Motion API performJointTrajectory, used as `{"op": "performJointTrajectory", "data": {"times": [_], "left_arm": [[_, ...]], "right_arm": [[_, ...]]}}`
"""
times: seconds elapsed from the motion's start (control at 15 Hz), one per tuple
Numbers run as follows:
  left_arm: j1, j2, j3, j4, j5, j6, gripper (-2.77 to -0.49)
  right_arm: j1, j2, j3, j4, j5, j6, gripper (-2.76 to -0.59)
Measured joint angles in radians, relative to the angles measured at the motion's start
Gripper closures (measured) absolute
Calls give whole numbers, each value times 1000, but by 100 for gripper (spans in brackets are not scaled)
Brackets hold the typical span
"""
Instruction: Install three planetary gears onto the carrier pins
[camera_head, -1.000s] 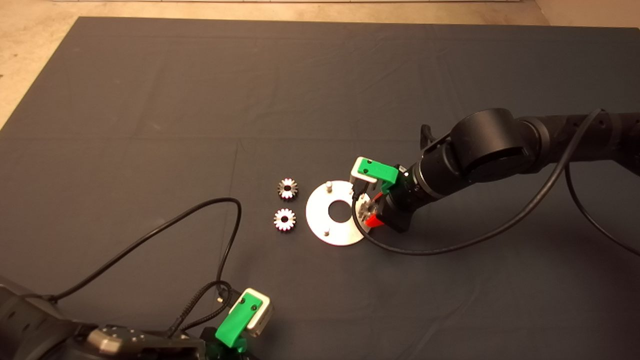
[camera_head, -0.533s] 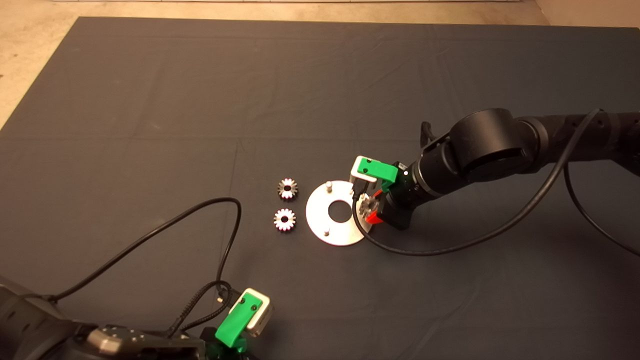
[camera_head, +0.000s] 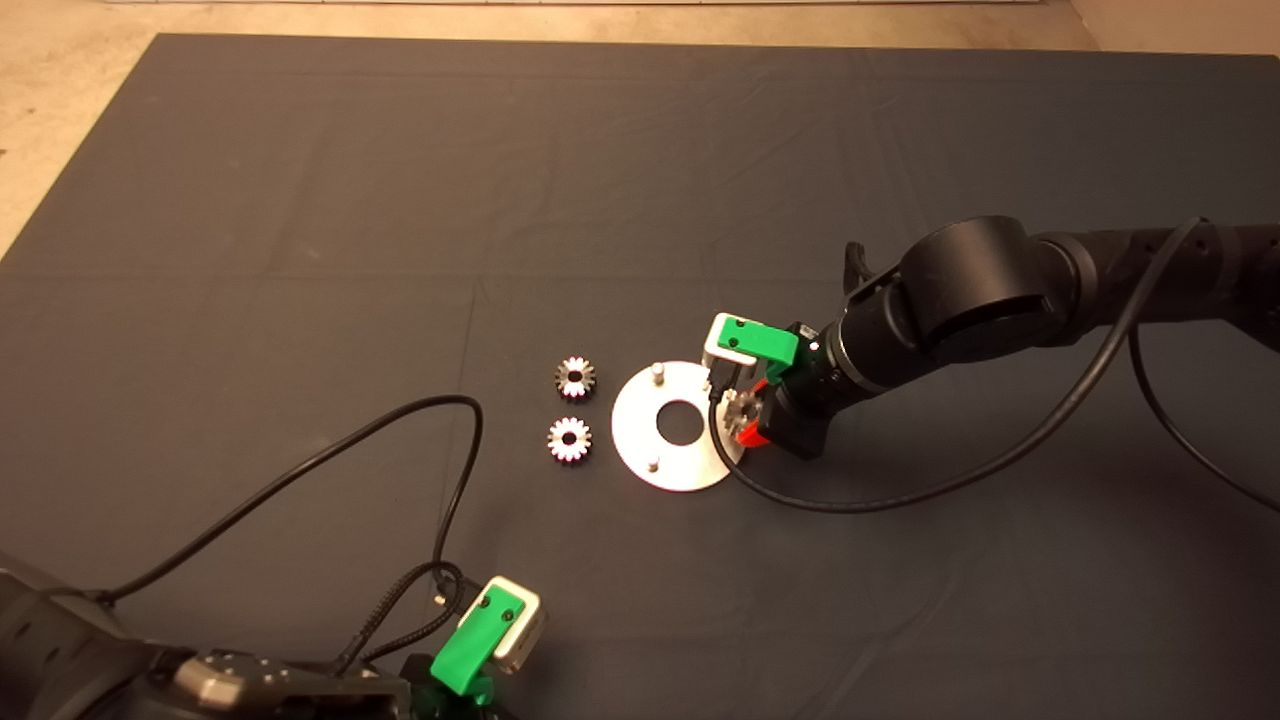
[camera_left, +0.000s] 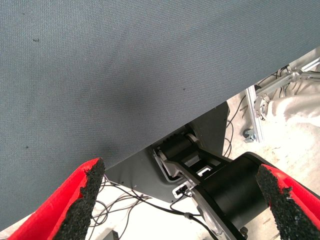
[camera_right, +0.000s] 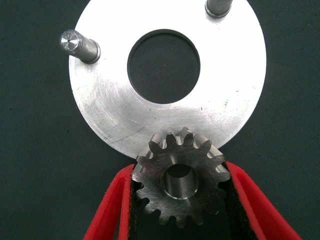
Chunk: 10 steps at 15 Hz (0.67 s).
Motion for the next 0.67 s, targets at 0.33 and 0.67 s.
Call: {"op": "performJointTrajectory", "data": {"times": [0.33,0.67], "left_arm": [[0,0,0,0,0,0,-218],[0,-3,0,0,0,0,-218]], "right_arm": [[0,0,-1,-1,1,-1,-94],[-17,0,-6,-32,5,-11,-94]]}}
